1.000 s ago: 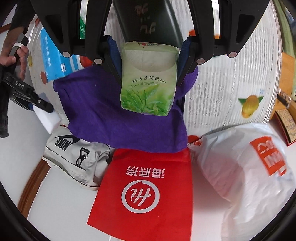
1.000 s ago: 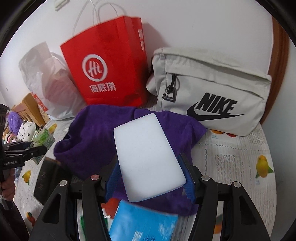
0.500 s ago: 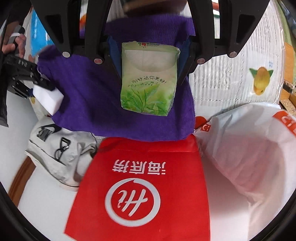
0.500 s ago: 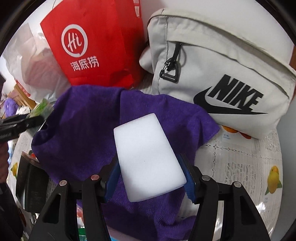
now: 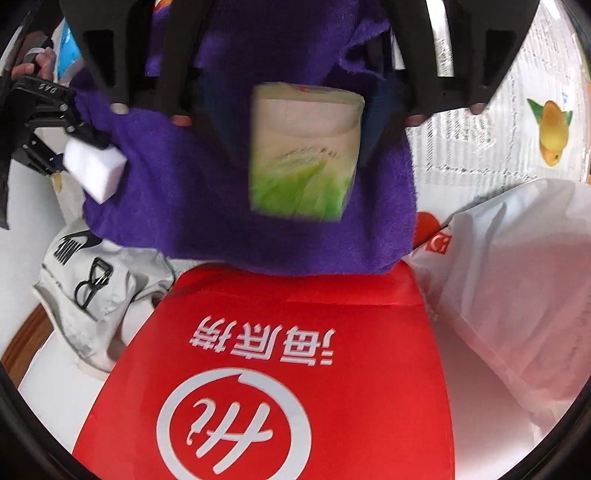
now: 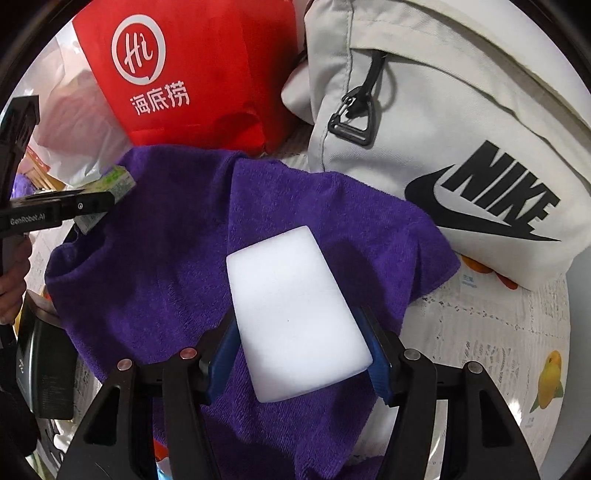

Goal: Organize soft objects
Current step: 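Open the right tool to drop the sponge while the left tool releases the green pack, then grasp the yellow mesh bag with the right tool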

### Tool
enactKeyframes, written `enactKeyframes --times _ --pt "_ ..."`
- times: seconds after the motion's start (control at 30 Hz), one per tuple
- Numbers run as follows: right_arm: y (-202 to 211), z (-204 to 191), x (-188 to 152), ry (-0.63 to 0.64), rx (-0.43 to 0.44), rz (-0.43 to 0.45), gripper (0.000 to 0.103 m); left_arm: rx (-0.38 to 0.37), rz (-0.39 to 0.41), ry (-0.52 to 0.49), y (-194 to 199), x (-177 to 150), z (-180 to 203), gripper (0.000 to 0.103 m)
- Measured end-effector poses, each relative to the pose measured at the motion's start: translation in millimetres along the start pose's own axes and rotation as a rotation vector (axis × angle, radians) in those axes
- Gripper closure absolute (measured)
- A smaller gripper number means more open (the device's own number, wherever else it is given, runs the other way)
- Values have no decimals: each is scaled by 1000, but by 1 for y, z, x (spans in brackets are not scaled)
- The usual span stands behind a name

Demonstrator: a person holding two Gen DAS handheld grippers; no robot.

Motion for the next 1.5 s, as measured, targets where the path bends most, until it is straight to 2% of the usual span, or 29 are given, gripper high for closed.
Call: enactKeyframes --times 0.03,0.07,0.13,0.37,0.53,0.6,0.7,0.83,0.93,1.1,1.17,1.23,1.3,1.5 --pt "-2 -2 2 2 3 0 39 -6 10 3 1 0 0 24" --pt "-4 -3 3 5 4 2 37 -4 19 5 2 1 1 22" --pt "-5 -6 3 13 -3 2 31 13 22 1 2 1 1 22" --pt "5 -14 2 13 -8 26 27 49 61 -23 14 -1 3 22" --pt "28 -18 -4 -4 -50 61 27 26 143 -57 54 -15 3 22" --pt "41 -22 -8 0 -86 76 27 67 144 -69 66 -22 4 22" --pt "63 -29 -17 0 -108 95 27 51 150 -61 90 -36 3 22" --pt "91 -31 -34 -21 -66 135 27 11 117 -34 116 -60 -4 22" --pt "113 -47 -50 -14 -52 175 27 12 105 -46 131 -84 -5 22" --pt "138 -73 -78 16 -114 176 27 -26 102 -52 157 -131 -6 22" --pt "148 -81 -93 0 -108 180 27 -20 116 -63 166 -152 -8 22" --pt "154 -87 -109 -32 -55 188 27 -17 122 -76 173 -170 -9 22" --pt "159 -96 -126 -52 -39 190 27 -23 116 -83 177 -187 -12 23" --pt "165 -133 -172 -45 -66 172 27 -16 69 -59 170 -241 -31 22"
Point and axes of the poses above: each gripper's, at about its wrist camera, not at the fingertips, and y roughly against the way its jaws point, z to its right, x to its top, the point moved 3 cm from there along -y, roughly the way its jaws point, and after that the axes turned 13 degrees about y, right-handed, at the moved point
